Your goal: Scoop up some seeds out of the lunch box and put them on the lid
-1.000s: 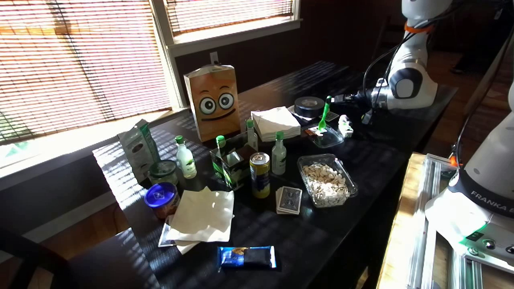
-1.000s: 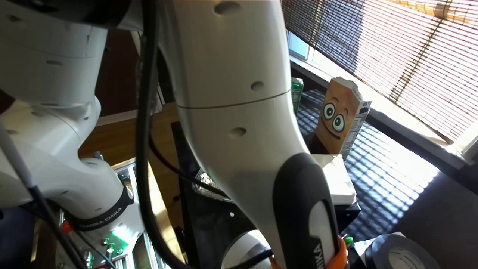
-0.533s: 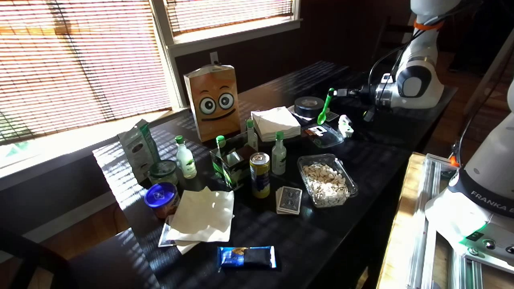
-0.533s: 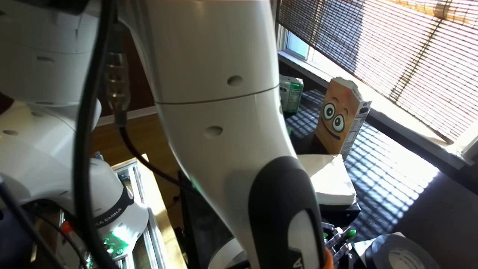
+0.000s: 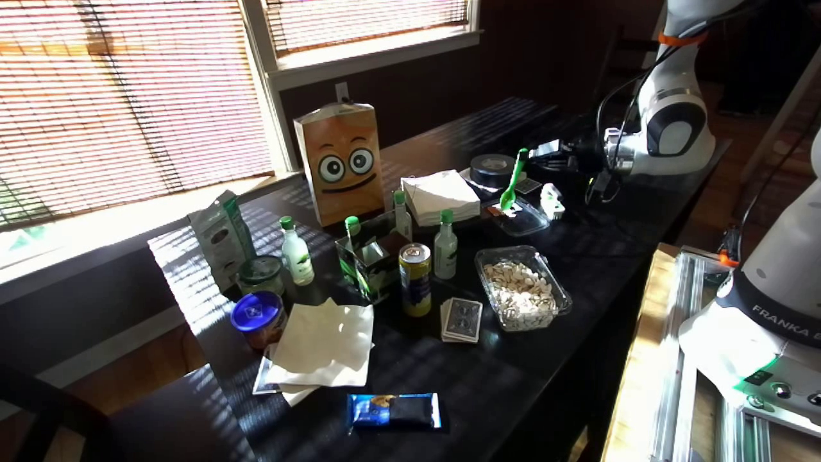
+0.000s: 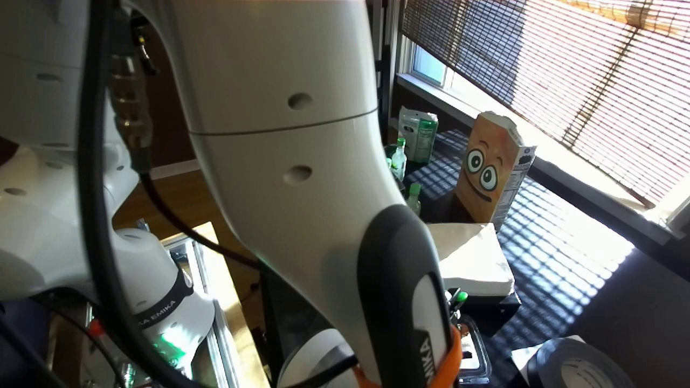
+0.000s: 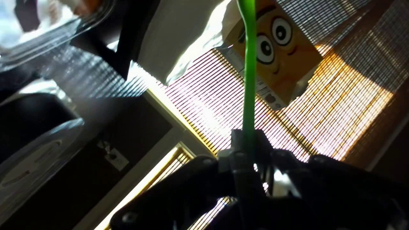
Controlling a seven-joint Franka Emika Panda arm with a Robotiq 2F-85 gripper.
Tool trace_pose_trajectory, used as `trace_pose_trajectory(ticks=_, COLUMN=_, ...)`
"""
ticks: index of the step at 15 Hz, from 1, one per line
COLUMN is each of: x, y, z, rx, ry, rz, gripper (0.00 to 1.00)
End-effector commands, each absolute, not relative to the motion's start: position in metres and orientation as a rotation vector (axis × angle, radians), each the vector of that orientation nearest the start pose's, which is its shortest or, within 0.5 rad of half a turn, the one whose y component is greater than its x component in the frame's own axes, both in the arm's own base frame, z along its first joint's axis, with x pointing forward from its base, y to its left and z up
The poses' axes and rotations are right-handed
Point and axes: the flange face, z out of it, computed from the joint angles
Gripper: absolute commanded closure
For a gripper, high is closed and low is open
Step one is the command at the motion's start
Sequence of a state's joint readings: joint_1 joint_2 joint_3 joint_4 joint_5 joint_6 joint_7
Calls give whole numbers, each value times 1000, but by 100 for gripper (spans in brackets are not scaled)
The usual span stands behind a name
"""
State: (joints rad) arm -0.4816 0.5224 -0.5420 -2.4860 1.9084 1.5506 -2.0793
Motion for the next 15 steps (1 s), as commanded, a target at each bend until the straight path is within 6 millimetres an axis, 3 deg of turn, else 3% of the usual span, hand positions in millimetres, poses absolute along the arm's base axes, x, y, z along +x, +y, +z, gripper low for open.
trace_pose_trajectory(ticks=1, x=285, y=-302, z=129, rx=-1828, ry=543, rz=-1275, gripper=97)
trace_pose_trajectory(ticks=6, x=290, y=-283, z=124, rx=-1775, ry=546, rz=-1045, gripper=97)
trace_pose_trajectory(ticks=15, x=295, y=-236, z=118, rx=-1791, ry=270, rz=-865, gripper=97)
